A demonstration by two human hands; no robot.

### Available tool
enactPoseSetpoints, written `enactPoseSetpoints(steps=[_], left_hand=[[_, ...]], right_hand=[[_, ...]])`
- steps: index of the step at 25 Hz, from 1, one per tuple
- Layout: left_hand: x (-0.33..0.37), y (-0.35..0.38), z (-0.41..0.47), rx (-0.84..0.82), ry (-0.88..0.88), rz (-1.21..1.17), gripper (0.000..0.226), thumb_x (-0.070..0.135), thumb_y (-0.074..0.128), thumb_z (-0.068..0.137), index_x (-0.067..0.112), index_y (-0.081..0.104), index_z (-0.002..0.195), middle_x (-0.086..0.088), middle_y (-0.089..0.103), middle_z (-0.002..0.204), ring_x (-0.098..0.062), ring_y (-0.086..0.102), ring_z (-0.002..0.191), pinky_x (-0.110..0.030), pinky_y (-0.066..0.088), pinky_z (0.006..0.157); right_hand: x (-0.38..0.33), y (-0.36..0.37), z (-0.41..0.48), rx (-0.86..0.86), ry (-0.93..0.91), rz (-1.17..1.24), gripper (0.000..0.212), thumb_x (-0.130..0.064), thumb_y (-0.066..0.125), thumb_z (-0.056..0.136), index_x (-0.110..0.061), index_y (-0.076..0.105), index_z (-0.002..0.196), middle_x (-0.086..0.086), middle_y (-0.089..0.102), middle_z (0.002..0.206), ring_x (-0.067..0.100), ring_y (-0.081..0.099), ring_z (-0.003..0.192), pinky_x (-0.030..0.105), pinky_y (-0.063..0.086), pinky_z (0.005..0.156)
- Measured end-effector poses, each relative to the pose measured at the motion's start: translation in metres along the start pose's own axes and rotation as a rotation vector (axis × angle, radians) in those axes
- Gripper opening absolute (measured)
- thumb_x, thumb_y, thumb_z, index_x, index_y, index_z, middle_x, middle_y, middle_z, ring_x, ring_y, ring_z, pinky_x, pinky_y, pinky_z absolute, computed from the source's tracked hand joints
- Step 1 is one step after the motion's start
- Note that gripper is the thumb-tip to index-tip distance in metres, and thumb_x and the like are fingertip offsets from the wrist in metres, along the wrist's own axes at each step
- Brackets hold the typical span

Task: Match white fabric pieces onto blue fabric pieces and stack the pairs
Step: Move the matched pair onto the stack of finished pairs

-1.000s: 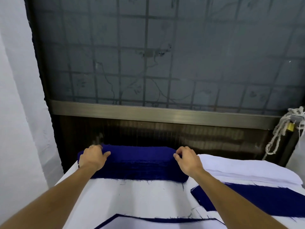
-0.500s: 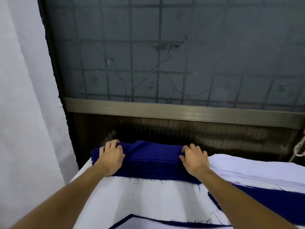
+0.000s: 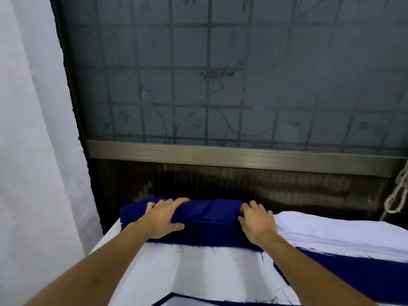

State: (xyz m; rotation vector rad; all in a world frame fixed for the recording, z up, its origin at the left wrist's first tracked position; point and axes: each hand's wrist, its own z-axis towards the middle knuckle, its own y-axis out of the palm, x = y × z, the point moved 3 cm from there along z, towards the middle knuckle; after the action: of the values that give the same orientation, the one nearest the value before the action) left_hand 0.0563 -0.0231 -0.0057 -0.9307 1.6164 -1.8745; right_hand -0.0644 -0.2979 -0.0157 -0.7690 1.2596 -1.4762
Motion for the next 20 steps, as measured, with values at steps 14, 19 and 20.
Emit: enactPoseSetpoints(steps=[14,19,20], left_hand=[[0.122,-0.075,-0.043,0.307,0.420,0.178,0.019,0.037,0.043,0.107,0.032,0.060,0.115,0.011,0.062,0.110,-0.009,0.061,0.095,-0.029,0.052,0.082],[0.121,-0.114,-0.076,0.365,0.324,0.166,0.018,0.044,0.041,0.106,0.032,0.054,0.109,0.011,0.065,0.104,-0.010,0.062,0.087,-0.032,0.053,0.078],[0.115,-0.119,-0.083,0.353,0.283,0.160,0.019,0.047,0.041,0.105,0.034,0.055,0.108,0.011,0.064,0.102,-0.010,0.061,0.087,-0.033,0.054,0.079]], right_hand=[[-0.050,-0.053,-0.039,0.238,-0.424,0.202,0.039,-0.040,0.059,0.096,-0.035,0.054,0.135,-0.013,0.047,0.141,0.012,0.032,0.138,0.034,0.028,0.112],[-0.027,-0.080,-0.056,0.157,-0.265,0.342,0.027,-0.049,0.061,0.095,-0.033,0.070,0.116,-0.011,0.065,0.112,0.017,0.051,0.116,0.035,0.039,0.101],[-0.016,-0.085,-0.064,0.132,-0.226,0.380,0.025,-0.049,0.063,0.094,-0.033,0.072,0.111,-0.012,0.066,0.103,0.019,0.054,0.110,0.037,0.043,0.097]])
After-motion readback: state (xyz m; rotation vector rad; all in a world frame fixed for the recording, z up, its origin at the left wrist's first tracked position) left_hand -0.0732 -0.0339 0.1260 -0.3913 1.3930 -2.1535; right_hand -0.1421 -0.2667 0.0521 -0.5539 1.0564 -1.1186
